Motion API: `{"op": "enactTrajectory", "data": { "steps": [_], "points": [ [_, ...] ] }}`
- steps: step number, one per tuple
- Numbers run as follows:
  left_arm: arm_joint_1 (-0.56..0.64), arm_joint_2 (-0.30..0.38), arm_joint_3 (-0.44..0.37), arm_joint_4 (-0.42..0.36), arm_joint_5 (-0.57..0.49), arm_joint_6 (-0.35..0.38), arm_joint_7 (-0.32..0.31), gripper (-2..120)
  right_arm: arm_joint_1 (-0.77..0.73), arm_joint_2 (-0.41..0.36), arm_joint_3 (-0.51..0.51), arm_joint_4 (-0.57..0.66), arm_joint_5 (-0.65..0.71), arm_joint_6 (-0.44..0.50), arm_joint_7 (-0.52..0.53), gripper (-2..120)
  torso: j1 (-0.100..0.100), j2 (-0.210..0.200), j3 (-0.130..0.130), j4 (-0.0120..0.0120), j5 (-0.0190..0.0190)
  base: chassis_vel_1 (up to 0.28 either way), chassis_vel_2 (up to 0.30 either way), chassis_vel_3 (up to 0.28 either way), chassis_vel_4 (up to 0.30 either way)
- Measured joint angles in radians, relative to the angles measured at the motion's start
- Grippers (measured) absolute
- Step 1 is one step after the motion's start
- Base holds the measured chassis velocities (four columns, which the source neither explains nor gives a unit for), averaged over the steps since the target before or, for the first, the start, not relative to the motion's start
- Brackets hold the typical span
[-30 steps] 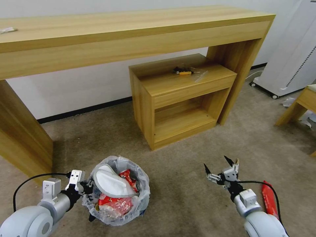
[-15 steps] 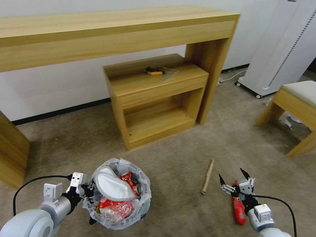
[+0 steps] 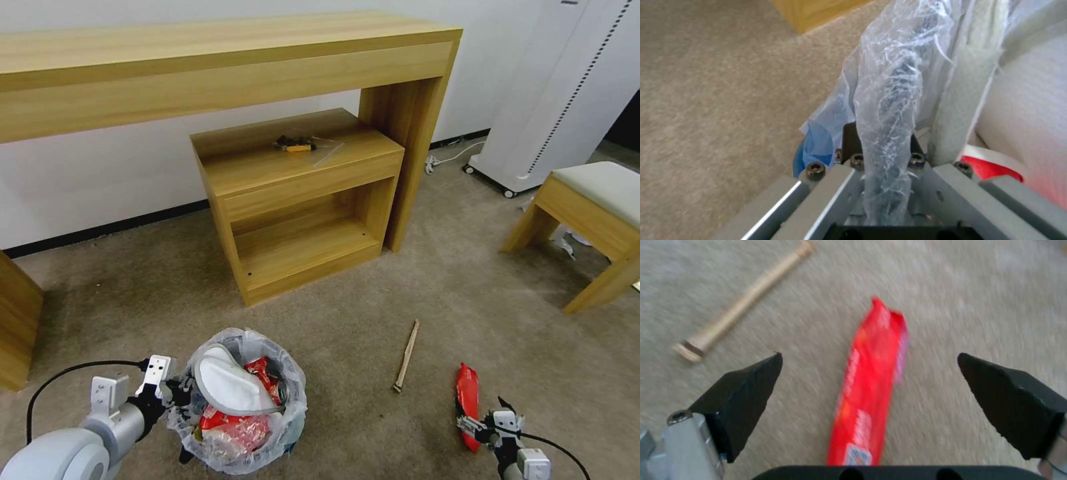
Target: Pick up the trash bin and place the garbage on the floor into it.
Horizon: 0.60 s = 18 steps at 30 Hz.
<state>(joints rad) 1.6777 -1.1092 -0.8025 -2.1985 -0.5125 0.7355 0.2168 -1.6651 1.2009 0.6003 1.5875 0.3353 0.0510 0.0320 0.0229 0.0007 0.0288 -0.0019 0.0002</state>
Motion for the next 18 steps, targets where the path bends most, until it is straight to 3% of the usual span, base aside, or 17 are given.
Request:
{"op": "enactTrajectory", "data": {
  "steps": [4,8,10,16,18],
  "points": [
    [0.0,0.001,-0.001,0.003,0.0,0.0,0.007,0,0.032,-0.007,-0.006,-0.056,0.051,-0.005,-0.031,100,0.0,0.0,0.0,-0.0001,0.0,-0.079,-0.06,-0.061,-0.063],
    [0.001,0.003,-0.002,0.005,0.0,0.0,0.018,0,0.089,-0.011,-0.013,-0.127,0.122,-0.016,-0.135,100,0.0,0.0,0.0,-0.0006,0.0001,-0.059,-0.073,-0.067,-0.052],
    [0.001,0.003,-0.002,0.004,-0.001,0.0,0.02,0,0.131,-0.008,-0.018,-0.178,0.126,-0.013,-0.199,100,0.0,0.0,0.0,-0.0004,0.0,0.0,0.0,0.0,0.0],
    [0.01,0.002,-0.005,-0.004,-0.002,0.0,0.02,0,0.222,0.004,-0.042,-0.274,0.104,-0.008,-0.243,100,0.0,0.0,0.0,0.0003,0.0001,0.0,0.0,0.0,0.0],
    [0.015,0.002,-0.009,-0.006,-0.002,0.0,0.02,0,0.246,0.008,-0.052,-0.295,0.091,-0.032,-0.244,93,0.0,0.0,0.0,0.0001,0.0,0.0,0.0,0.0,0.0]
  ]
}}
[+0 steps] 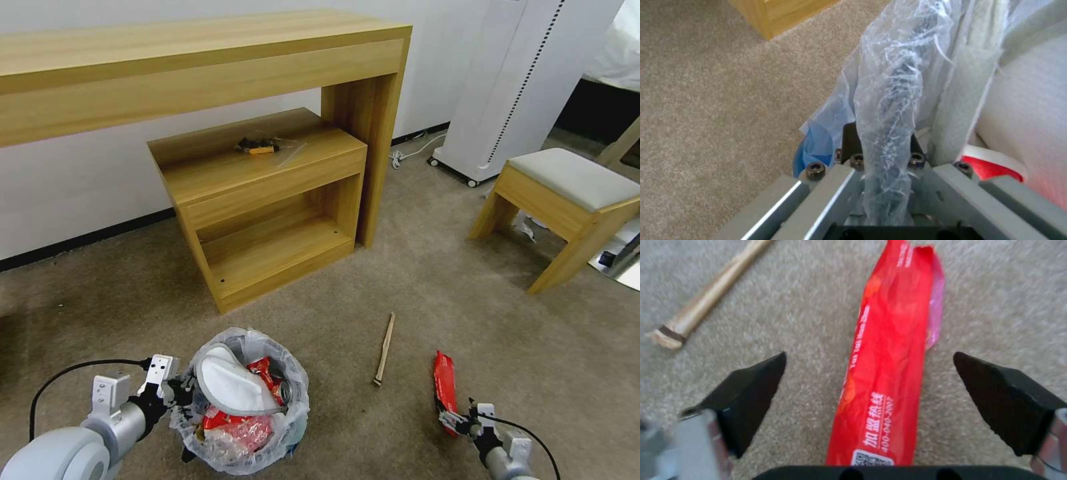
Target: Pick up the trash bin and place the garbage on the floor into it.
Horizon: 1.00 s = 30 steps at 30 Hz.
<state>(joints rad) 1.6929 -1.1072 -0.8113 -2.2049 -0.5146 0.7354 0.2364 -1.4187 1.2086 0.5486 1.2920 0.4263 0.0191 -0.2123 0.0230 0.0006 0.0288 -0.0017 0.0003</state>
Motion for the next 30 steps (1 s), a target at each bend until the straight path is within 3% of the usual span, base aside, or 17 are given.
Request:
{"op": "enactTrajectory", "data": {
  "steps": [5,10,13,15,25,30],
  "points": [
    [0.005,0.004,-0.007,-0.008,-0.005,0.0,0.0,0,0.01,0.01,-0.016,-0.008,-0.015,-0.058,0.016,77,0.0,0.0,0.0,-0.0002,-0.0002,0.0,0.0,0.0,0.0],
    [0.003,0.009,-0.008,-0.012,-0.01,0.0,0.0,0,0.022,0.027,-0.024,-0.039,-0.026,-0.051,0.019,68,0.0,0.0,0.0,-0.0002,0.0002,0.0,0.0,0.0,0.0],
    [0.002,0.012,-0.008,-0.012,-0.012,0.0,0.0,0,0.028,0.037,-0.022,-0.056,-0.038,-0.035,0.023,52,0.0,0.0,0.0,-0.0003,-0.0006,0.0,0.0,0.0,0.0],
    [0.001,0.013,-0.008,-0.012,-0.012,0.0,0.0,0,0.028,0.038,-0.022,-0.057,-0.04,-0.033,0.023,51,0.0,0.0,0.0,-0.0004,-0.0006,0.0,0.0,0.0,0.0],
    [0.0,0.017,-0.006,-0.014,-0.014,0.0,0.001,0,0.012,0.06,-0.01,-0.047,-0.096,0.009,0.041,8,0.0,0.0,0.0,-0.0001,0.0003,0.0,0.0,0.0,0.0],
    [0.0,0.017,-0.007,-0.016,-0.014,0.0,0.005,0,0.003,0.064,0.004,-0.021,-0.141,0.017,0.047,7,0.0,0.0,0.0,-0.0002,0.0002,0.0,0.0,0.0,0.0]
  ]
}}
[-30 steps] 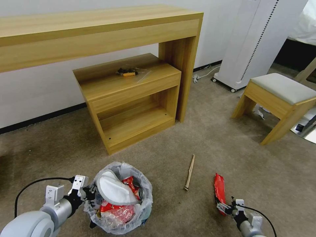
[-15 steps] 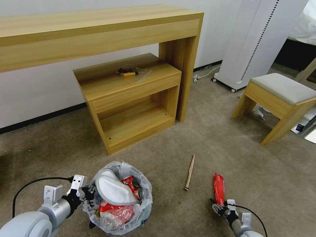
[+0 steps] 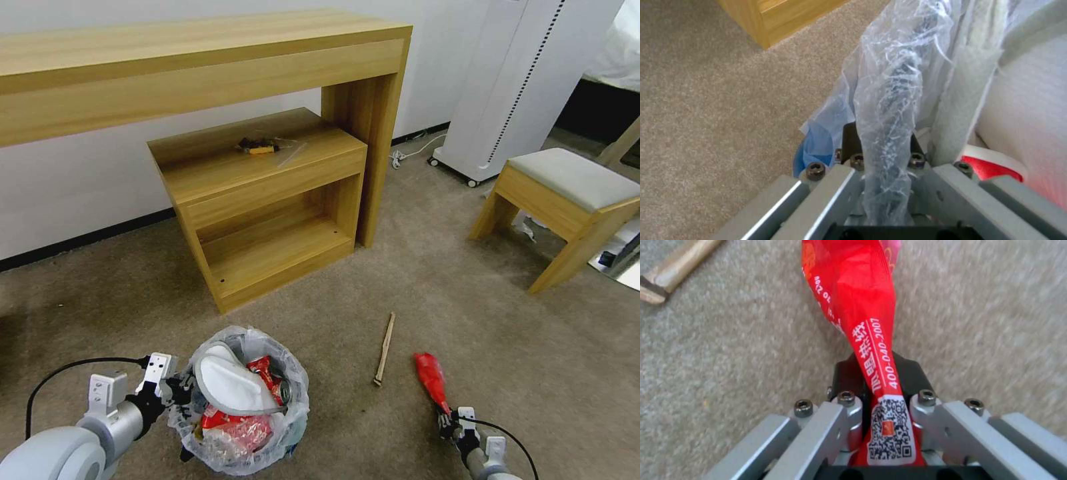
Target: Pick up the trash bin and place the garbage on the floor into it.
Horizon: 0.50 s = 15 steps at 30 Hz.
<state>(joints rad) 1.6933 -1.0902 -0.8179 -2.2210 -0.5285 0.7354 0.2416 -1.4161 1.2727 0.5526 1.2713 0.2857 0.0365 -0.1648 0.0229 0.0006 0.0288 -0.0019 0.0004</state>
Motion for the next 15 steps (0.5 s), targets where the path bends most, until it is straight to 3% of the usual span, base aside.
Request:
{"op": "enactTrajectory", "data": {
  "steps": [12,15],
  "points": [
    [-0.002,-0.008,0.0,-0.01,-0.006,0.0,-0.002,0,-0.041,-0.071,0.072,0.252,-0.116,0.064,-0.021,7,0.0,0.0,0.0,-0.0001,-0.0002,0.0,0.0,0.0,0.0],
    [-0.003,-0.009,0.004,-0.008,-0.007,0.0,-0.009,0,-0.015,-0.177,0.05,0.399,-0.138,0.065,-0.078,7,0.0,0.0,0.0,-0.0001,-0.0006,0.0,0.0,0.0,0.0]
  ]
}}
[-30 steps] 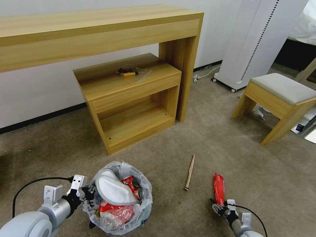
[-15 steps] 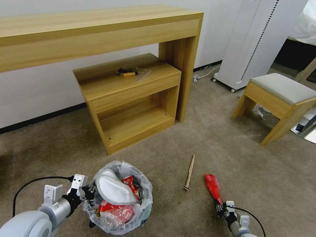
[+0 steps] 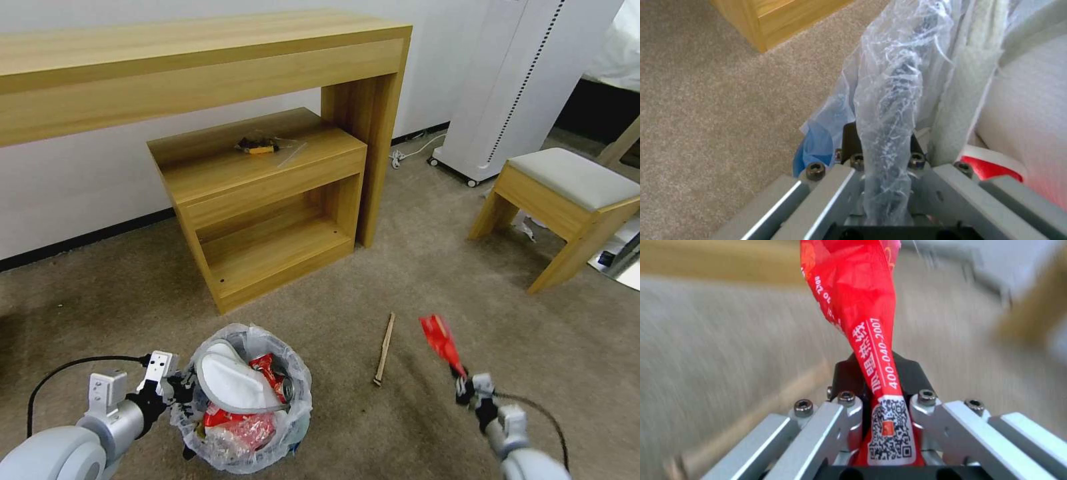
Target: Pick up the trash bin and place the garbage on the floor into it.
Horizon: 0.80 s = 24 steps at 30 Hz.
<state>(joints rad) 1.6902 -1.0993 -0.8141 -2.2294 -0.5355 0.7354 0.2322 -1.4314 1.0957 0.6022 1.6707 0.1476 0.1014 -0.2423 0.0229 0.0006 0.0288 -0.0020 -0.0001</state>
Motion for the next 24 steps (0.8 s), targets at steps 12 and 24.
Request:
{"op": "enactTrajectory", "data": {
  "steps": [12,24],
  "points": [
    [-0.028,0.008,0.015,0.011,-0.046,0.0,-0.07,0,0.359,-0.248,-0.403,0.31,0.154,-0.213,-0.067,7,0.0,0.0,0.0,0.0002,0.0003,0.0,0.0,0.0,0.0],
    [-0.043,0.02,0.026,0.023,-0.067,0.0,-0.098,0,0.651,-0.214,-0.889,0.417,0.304,-0.326,0.007,7,0.0,0.0,0.0,0.0002,0.0002,0.0,0.0,0.0,0.0]
  ]
}}
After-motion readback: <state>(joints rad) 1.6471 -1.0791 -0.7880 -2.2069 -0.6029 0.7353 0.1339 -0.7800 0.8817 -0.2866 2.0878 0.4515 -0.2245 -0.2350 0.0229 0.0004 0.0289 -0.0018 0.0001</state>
